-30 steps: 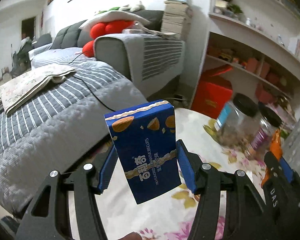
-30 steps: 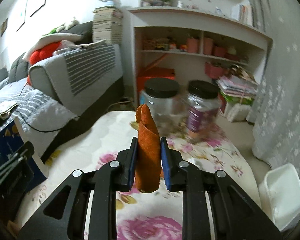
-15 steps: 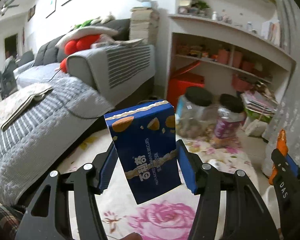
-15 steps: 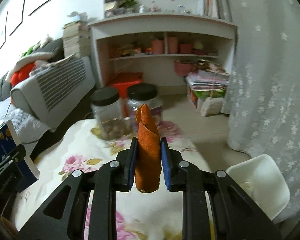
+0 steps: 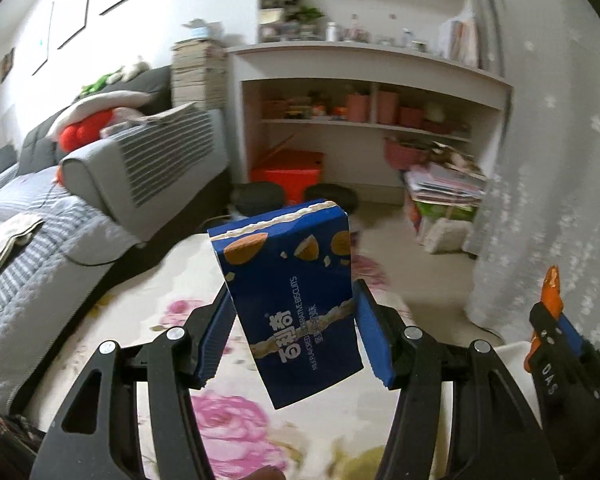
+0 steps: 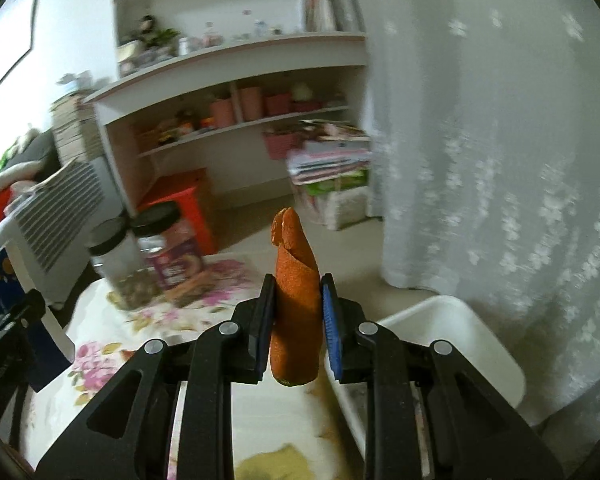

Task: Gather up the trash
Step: 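Carry biscuit box and orange peel over the white bin and release both, then move both tools back over the table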

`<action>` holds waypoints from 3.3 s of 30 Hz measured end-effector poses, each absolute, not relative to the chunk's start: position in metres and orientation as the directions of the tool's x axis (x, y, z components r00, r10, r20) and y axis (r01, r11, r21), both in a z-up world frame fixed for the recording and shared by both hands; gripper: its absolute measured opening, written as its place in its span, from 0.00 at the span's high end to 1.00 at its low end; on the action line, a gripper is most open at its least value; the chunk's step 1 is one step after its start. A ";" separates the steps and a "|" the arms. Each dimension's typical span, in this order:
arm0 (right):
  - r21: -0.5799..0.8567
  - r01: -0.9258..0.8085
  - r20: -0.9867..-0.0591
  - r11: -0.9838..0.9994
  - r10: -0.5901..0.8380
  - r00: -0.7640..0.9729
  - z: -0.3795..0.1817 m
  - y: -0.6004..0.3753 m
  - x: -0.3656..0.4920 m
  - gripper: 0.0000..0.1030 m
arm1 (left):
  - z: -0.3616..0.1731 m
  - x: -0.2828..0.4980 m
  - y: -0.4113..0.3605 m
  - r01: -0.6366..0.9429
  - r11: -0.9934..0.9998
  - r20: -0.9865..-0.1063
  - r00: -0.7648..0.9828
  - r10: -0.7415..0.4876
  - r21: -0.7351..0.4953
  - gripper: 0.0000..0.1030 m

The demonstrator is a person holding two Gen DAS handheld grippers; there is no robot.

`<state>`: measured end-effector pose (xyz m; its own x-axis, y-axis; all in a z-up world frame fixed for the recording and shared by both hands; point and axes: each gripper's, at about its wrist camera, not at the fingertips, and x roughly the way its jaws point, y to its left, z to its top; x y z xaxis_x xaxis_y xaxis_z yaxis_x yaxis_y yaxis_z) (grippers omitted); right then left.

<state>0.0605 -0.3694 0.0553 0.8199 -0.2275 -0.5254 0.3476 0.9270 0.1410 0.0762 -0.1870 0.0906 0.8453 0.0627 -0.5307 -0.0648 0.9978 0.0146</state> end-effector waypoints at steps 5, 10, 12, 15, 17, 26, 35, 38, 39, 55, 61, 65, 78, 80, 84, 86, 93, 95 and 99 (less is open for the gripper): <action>0.184 0.435 -0.557 0.881 -0.272 0.785 0.050 -0.416 0.050 0.78 | 0.087 0.075 -0.239 0.018 0.999 -0.536 0.844 0.003 0.034 0.44; 0.261 0.525 -0.581 0.810 -0.303 0.756 0.048 -0.462 0.035 0.76 | 0.084 0.072 -0.285 0.096 0.994 -0.537 0.842 -0.050 0.058 0.44; 0.279 0.555 -0.581 0.784 -0.322 0.748 0.050 -0.476 0.030 0.76 | 0.083 0.072 -0.300 0.118 0.991 -0.542 0.838 -0.068 0.059 0.44; 0.308 0.584 -0.588 0.751 -0.332 0.738 0.049 -0.496 0.021 0.75 | 0.082 0.070 -0.321 0.150 0.987 -0.547 0.832 -0.091 0.065 0.44; 0.337 0.607 -0.594 0.719 -0.338 0.730 0.047 -0.512 0.015 0.72 | 0.080 0.069 -0.334 0.170 0.983 -0.548 0.830 -0.102 0.073 0.44; 0.433 0.687 -0.604 0.583 -0.378 0.701 0.045 -0.563 -0.014 0.48 | 0.064 0.065 -0.390 0.256 0.961 -0.574 0.805 -0.150 0.107 0.44; 0.509 0.720 -0.603 0.473 -0.401 0.690 0.043 -0.598 -0.038 0.32 | 0.046 0.061 -0.434 0.331 0.932 -0.604 0.777 -0.179 0.150 0.40; 0.511 0.728 -0.607 0.457 -0.408 0.683 0.042 -0.605 -0.041 0.28 | 0.041 0.063 -0.443 0.360 0.919 -0.629 0.755 -0.183 0.164 0.32; 0.512 0.728 -0.608 0.455 -0.406 0.682 0.042 -0.606 -0.041 0.28 | 0.040 0.064 -0.445 0.366 0.917 -0.636 0.748 -0.186 0.162 0.24; 0.401 0.737 -0.595 0.545 -0.457 0.661 0.055 -0.563 -0.020 0.11 | 0.055 0.076 -0.400 0.316 0.946 -0.634 0.748 -0.198 0.077 0.23; 0.300 0.736 -0.570 0.607 -0.505 0.648 0.061 -0.529 -0.007 0.07 | 0.062 0.083 -0.368 0.264 0.963 -0.617 0.768 -0.174 0.058 0.18; 0.255 0.719 -0.571 0.647 -0.499 0.652 0.060 -0.506 0.005 0.07 | 0.061 0.089 -0.339 0.217 0.975 -0.618 0.772 -0.148 0.038 0.18; 0.064 0.603 -0.601 0.795 -0.451 0.660 0.034 -0.395 0.066 0.07 | 0.038 0.122 -0.215 0.011 0.999 -0.675 0.737 -0.043 -0.052 0.18; 0.044 0.580 -0.604 0.813 -0.441 0.664 0.032 -0.378 0.073 0.07 | 0.033 0.127 -0.195 -0.023 0.998 -0.684 0.729 -0.027 -0.064 0.18; 0.000 0.513 -0.601 0.858 -0.410 0.686 0.027 -0.332 0.093 0.07 | 0.022 0.134 -0.149 -0.100 0.992 -0.704 0.710 0.013 -0.082 0.18; -0.014 0.484 -0.605 0.875 -0.393 0.693 0.025 -0.313 0.101 0.07 | 0.016 0.136 -0.122 -0.142 0.986 -0.716 0.697 0.039 -0.085 0.18; -0.091 0.340 -0.642 0.936 -0.316 0.698 0.009 -0.246 0.134 0.07 | -0.002 0.141 -0.043 -0.266 0.957 -0.745 0.660 0.094 -0.116 0.18; -0.116 0.297 -0.663 0.948 -0.297 0.688 0.000 -0.230 0.144 0.07 | -0.008 0.143 -0.023 -0.296 0.947 -0.754 0.649 0.105 -0.123 0.18; -0.149 0.187 -0.724 0.971 -0.235 0.648 -0.024 -0.198 0.169 0.07 | -0.021 0.144 0.006 -0.340 0.931 -0.770 0.626 0.122 -0.129 0.18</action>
